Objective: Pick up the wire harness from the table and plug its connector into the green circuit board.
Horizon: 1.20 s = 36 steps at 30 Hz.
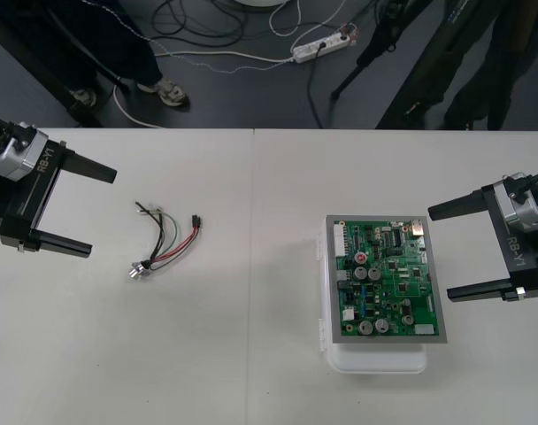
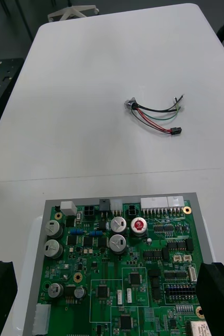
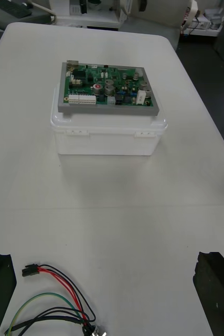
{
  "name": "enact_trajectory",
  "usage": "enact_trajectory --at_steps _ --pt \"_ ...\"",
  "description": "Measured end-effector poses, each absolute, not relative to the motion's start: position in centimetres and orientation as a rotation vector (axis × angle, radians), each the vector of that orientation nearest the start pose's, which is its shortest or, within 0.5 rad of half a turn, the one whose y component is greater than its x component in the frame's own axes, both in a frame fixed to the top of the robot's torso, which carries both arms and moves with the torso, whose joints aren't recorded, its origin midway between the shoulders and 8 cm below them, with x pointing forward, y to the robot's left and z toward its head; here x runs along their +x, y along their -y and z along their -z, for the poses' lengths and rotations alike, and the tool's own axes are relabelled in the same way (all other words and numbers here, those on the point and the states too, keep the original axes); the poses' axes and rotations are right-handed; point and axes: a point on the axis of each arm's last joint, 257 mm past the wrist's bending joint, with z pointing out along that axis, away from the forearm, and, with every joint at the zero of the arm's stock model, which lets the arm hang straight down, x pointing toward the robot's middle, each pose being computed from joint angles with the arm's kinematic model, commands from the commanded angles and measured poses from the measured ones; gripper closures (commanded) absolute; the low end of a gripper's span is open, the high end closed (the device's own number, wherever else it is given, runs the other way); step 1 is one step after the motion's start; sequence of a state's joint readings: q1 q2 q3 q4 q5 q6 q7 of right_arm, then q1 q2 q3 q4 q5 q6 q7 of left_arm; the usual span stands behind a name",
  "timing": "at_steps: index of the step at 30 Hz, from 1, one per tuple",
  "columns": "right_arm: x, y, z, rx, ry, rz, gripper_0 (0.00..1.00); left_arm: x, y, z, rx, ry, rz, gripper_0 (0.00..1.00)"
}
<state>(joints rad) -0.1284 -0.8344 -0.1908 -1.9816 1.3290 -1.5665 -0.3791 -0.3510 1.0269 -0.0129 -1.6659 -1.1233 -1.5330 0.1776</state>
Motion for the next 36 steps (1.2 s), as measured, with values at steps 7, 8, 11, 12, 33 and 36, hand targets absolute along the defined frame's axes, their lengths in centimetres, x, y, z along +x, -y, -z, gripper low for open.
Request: enact_trajectory --at_steps 7,8,11,12,33,36 --pt "32.3 18.2 12.6 -1.675 -1.483 -0.646 0.0 36.4 -20.5 10.2 1.728 -1.399 0.693 0.0" --pt "32.3 18.2 12.6 -1.675 -1.483 -0.646 0.0 36.4 -20.5 10.2 1.728 -1.399 0.693 0.0" --pt "32.3 18.2 12.6 -1.675 -1.483 -0.646 0.0 36.4 -20.5 10.2 1.728 -1.399 0.693 0.0" --pt "32.3 18.2 12.6 -1.675 -1.483 -0.646 0.0 36.4 -20.5 10.2 1.728 -1.399 0.693 0.0" --pt "31.4 17.0 14.0 -1.611 -1.489 -0.73 0.0 35.2 -21.1 12.7 1.7 -1.457 0.744 0.0" --pt "31.4 17.0 14.0 -1.611 -1.489 -0.729 0.0 35.2 -21.1 12.7 1.7 -1.457 0.744 0.0"
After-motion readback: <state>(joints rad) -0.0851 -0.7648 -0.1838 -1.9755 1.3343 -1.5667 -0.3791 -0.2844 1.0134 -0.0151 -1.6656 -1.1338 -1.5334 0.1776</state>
